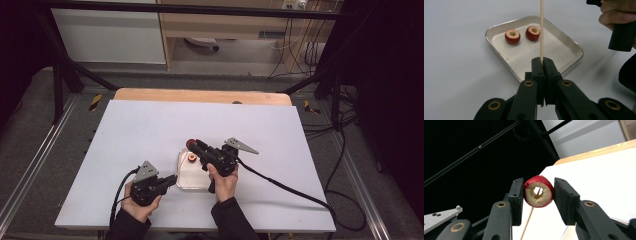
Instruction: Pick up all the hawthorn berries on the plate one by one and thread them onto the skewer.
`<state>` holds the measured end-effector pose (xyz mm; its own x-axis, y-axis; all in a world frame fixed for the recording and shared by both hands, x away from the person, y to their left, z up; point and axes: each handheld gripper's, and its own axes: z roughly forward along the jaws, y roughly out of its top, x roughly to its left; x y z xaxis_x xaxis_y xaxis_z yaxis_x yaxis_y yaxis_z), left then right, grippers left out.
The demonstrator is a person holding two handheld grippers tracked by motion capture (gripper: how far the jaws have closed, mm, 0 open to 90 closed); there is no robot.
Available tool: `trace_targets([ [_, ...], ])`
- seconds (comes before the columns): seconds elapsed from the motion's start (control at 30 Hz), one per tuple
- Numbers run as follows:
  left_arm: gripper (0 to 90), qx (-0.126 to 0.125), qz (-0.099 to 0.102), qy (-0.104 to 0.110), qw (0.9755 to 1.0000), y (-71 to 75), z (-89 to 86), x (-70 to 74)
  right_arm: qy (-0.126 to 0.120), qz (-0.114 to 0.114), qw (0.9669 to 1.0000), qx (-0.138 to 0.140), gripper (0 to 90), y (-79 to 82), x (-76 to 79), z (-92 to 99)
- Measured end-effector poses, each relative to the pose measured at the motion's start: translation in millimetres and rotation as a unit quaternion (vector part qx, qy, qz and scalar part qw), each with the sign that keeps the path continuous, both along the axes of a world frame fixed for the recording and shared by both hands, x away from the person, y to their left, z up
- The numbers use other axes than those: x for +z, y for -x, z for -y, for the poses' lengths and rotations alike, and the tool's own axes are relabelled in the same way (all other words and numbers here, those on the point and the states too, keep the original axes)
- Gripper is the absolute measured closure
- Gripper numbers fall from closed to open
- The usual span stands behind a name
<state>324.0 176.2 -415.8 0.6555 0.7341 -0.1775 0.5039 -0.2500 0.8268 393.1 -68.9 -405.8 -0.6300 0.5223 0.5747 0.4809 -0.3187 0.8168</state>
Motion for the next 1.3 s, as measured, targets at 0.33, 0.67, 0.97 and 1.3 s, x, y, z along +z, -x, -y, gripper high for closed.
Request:
trace_targets([
  [0.33, 88.7, 0.001, 0.019, -0.008, 0.9998, 0.9, 1.9, 0.2, 0.0, -0.012, 0.9998, 0.017, 61.8, 1.4, 0.0, 0.0],
  [0.67, 88.7, 0.007, -0.002, 0.008, 0.9999, -0.5, 4.1, -0.6, -0.003, -0.02, 0.9996, 0.021, 62.0, 2.7, -3.4, -1.6],
  [0.97, 88.8, 0.006, -0.007, 0.007, 0.9999, -1.5, 3.9, -0.4, 0.003, -0.024, 0.9994, 0.025, 62.4, 4.3, -1.3, -0.7],
  [1.3, 89.0, -0.009, 0.011, -0.032, 0.9994, -0.8, 7.7, 0.3, 0.021, -0.03, 0.9984, 0.042, 62.6, 3.3, 2.1, 2.5],
])
